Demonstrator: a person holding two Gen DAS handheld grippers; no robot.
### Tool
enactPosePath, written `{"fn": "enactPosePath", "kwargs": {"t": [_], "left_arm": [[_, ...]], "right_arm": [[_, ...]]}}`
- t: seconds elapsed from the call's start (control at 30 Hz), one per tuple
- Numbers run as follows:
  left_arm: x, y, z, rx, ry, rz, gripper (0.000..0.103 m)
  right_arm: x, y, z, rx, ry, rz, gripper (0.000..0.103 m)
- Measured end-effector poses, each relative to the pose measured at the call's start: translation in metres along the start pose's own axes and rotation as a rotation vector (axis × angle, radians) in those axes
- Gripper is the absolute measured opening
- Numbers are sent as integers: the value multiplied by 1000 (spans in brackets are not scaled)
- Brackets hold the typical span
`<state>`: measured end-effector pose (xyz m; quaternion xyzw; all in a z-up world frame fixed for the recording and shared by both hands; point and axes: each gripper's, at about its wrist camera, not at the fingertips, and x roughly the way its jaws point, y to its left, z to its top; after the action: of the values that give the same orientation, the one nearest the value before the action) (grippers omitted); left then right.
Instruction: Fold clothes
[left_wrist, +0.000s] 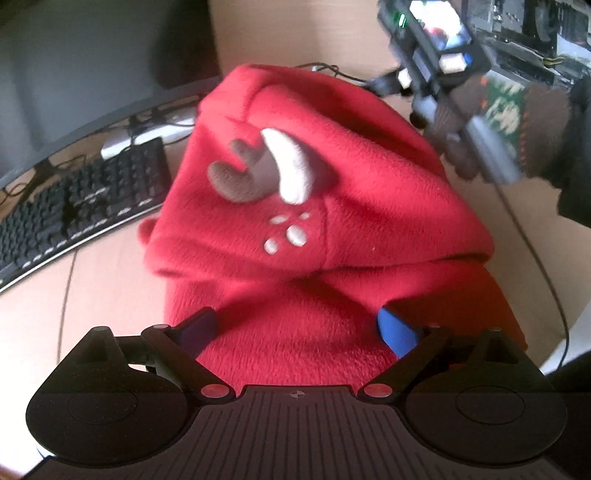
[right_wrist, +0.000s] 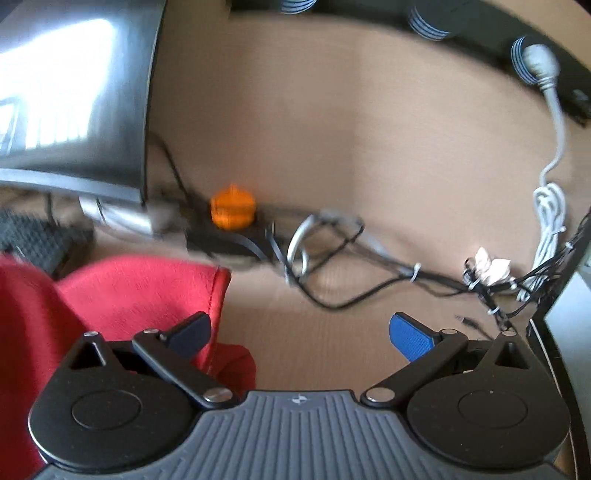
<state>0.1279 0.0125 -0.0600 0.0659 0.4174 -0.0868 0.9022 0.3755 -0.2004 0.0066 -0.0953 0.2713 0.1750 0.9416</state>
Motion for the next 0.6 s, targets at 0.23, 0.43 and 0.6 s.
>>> {"fn": "enactPosePath", "kwargs": {"t": [0.23, 0.43, 0.6], "left_arm": [[10, -25, 18, -23, -28, -120, 96], [-39, 24, 17, -210, -84, -310, 98], [-38, 60, 26, -408, -128, -164, 101]], "right_arm": [[-85, -31, -14, 136, -36, 262, 103], [-120, -11, -83, -47, 145, 316, 103], [-111, 28, -154, -410, 238, 44, 103]]}}
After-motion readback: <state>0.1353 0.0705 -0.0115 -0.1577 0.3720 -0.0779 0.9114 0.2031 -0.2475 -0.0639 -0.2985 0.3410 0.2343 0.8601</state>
